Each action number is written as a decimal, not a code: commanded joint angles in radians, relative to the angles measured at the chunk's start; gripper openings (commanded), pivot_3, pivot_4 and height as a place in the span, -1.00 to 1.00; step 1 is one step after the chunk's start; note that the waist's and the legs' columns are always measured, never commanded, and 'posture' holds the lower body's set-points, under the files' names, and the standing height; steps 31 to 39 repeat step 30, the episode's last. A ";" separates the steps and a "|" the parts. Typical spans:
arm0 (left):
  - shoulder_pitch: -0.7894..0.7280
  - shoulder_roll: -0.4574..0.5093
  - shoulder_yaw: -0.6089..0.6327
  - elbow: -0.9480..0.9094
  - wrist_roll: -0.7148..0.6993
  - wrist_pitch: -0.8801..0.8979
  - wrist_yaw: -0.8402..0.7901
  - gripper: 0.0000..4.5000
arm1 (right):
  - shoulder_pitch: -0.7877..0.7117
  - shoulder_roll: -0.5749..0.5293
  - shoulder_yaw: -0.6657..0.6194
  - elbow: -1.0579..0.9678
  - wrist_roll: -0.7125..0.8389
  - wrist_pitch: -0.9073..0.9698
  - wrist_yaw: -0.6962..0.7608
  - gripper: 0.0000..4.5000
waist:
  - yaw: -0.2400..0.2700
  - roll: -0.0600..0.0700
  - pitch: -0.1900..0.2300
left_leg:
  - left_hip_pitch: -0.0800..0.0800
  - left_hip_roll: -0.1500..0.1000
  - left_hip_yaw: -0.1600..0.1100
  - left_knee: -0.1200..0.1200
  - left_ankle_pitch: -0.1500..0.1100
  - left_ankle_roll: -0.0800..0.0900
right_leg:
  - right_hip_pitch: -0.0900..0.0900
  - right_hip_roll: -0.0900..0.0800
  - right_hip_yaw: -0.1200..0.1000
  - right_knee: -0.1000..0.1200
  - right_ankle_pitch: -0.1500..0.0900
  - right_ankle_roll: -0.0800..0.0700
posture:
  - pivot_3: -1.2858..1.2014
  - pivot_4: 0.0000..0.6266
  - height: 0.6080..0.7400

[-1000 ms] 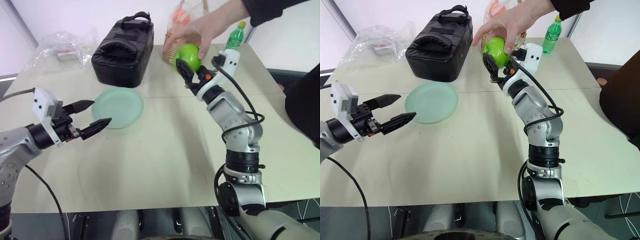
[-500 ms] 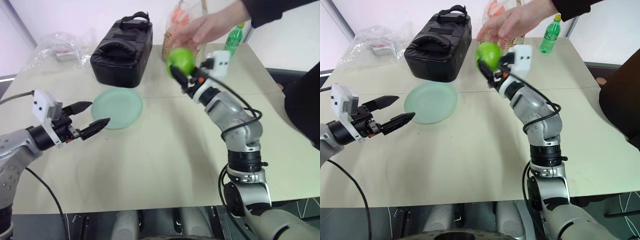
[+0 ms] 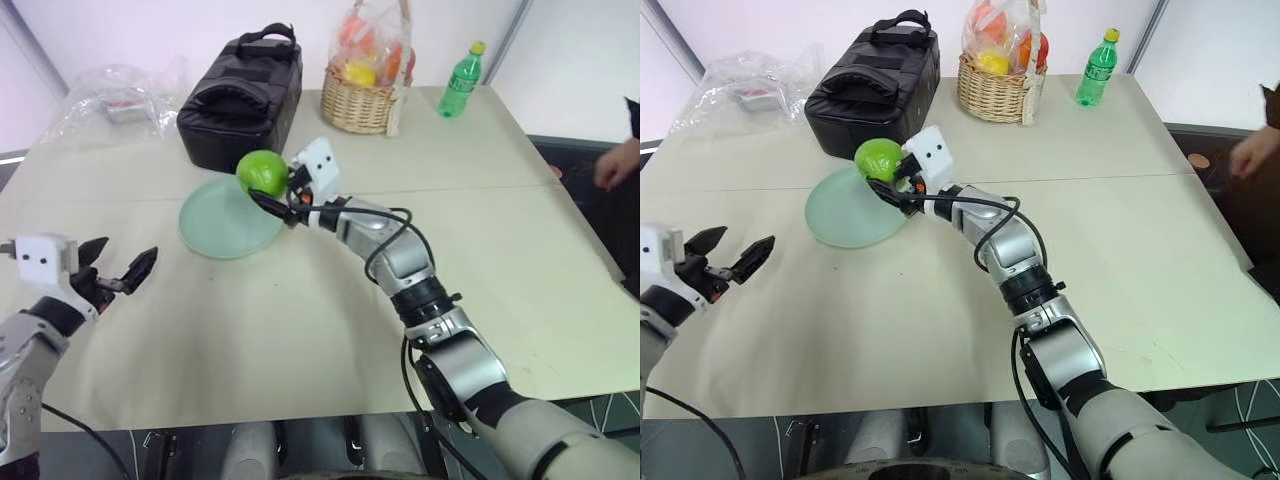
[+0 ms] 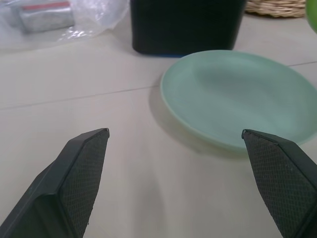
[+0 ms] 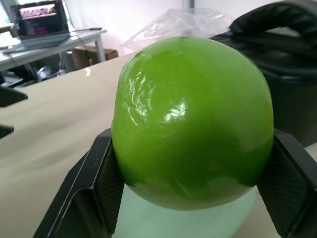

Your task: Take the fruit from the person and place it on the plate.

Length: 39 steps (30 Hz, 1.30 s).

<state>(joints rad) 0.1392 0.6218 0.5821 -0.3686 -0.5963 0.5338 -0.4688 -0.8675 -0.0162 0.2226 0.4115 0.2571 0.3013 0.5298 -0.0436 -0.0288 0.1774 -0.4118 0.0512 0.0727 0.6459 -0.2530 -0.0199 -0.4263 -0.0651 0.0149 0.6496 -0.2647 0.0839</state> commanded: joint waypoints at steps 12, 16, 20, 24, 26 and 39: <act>-0.032 -0.018 -0.002 -0.053 0.006 -0.043 0.034 1.00 | -0.049 0.066 -0.042 0.043 -0.034 -0.059 0.027 0.98 | -0.002 0.000 0.000 | 0.000 0.000 -0.002 0.000 0.000 0.000 | -0.001 -0.001 0.000 0.000 0.000 0.000 | 0.03 -0.52 1.00; -0.043 -0.017 -0.011 -0.047 0.007 -0.046 0.029 1.00 | -0.059 0.067 -0.055 0.054 -0.059 -0.084 0.000 0.98 | -0.003 0.000 0.000 | 0.000 0.000 -0.002 0.000 0.000 0.000 | -0.001 -0.001 0.000 0.000 0.000 -0.001 | 0.03 -0.52 1.00; -0.055 -0.024 0.010 -0.042 -0.011 -0.049 0.035 1.00 | -0.084 0.036 -0.110 0.003 -0.041 -0.076 -0.017 0.98 | -0.003 0.000 0.000 | 0.000 0.000 -0.002 -0.001 0.000 -0.001 | -0.001 -0.001 0.000 0.000 0.000 -0.001 | 0.03 -0.52 1.00; -0.066 -0.041 0.052 -0.043 -0.046 -0.039 0.053 1.00 | -0.087 -0.056 -0.197 -0.112 0.008 -0.009 -0.013 0.98 | 0.001 0.000 0.000 | -0.001 0.000 -0.003 0.000 0.000 -0.001 | -0.001 -0.003 -0.001 0.000 0.000 -0.001 | 0.03 -0.52 1.00; -0.066 -0.046 0.062 -0.051 -0.069 -0.028 0.058 1.00 | -0.049 -0.132 -0.227 -0.186 0.023 0.024 0.015 0.98 | 0.001 0.000 0.000 | -0.001 -0.002 -0.003 0.000 0.000 -0.001 | 0.000 -0.006 -0.001 -0.001 0.000 -0.001 | 0.03 -0.52 1.00; -0.048 -0.054 0.051 -0.082 -0.097 -0.017 0.057 1.00 | 0.039 -0.249 -0.281 -0.299 0.058 0.091 0.044 0.98 | 0.000 0.000 0.000 | -0.001 -0.002 -0.002 -0.001 0.000 0.000 | 0.000 -0.007 -0.001 -0.002 0.000 -0.001 | 0.03 -0.52 1.00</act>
